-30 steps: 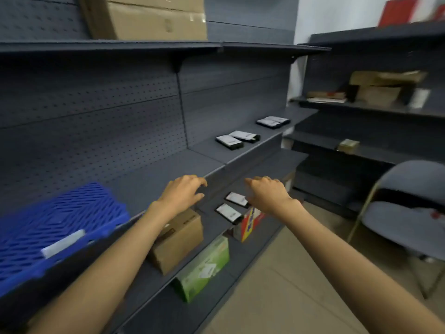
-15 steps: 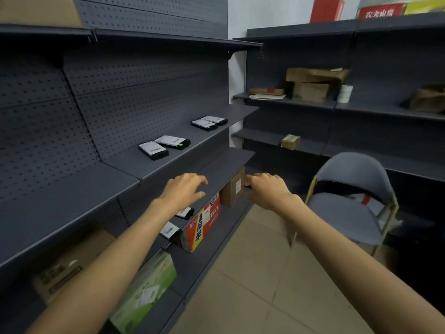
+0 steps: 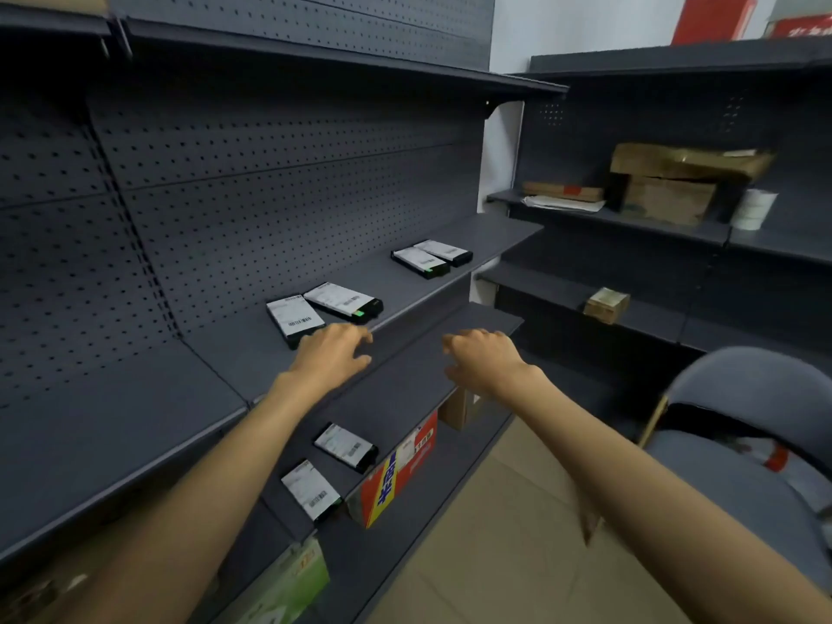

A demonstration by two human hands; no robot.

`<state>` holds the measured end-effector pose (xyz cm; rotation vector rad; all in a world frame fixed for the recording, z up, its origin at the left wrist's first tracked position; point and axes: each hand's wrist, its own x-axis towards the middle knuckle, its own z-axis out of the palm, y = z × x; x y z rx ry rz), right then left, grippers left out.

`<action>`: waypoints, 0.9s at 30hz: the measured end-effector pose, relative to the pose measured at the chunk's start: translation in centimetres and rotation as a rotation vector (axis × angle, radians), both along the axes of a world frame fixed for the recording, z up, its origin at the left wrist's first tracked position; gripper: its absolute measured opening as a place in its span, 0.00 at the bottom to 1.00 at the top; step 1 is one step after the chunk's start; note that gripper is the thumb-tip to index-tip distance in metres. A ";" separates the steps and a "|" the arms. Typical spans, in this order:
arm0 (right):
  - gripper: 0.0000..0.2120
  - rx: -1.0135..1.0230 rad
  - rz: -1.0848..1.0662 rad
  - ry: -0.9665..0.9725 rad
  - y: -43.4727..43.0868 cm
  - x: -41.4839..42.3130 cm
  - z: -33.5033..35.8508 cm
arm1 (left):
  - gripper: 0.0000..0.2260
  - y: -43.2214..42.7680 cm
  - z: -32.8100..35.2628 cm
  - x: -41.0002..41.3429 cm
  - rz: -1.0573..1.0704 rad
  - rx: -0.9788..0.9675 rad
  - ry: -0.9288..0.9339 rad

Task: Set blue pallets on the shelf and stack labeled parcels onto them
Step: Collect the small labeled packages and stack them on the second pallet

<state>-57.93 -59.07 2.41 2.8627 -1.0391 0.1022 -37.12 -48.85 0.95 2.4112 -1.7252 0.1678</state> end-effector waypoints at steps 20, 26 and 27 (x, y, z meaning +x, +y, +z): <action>0.30 0.130 0.301 0.014 -15.9 22.7 -4.4 | 0.25 -9.6 -4.8 12.3 0.638 0.024 0.094; 0.45 0.222 0.407 0.060 -19.2 26.7 -6.9 | 0.38 -13.8 -6.5 12.3 0.860 0.107 0.212; 0.47 0.249 0.431 0.065 -19.4 27.1 -7.2 | 0.38 -14.2 -7.0 12.2 0.879 0.110 0.211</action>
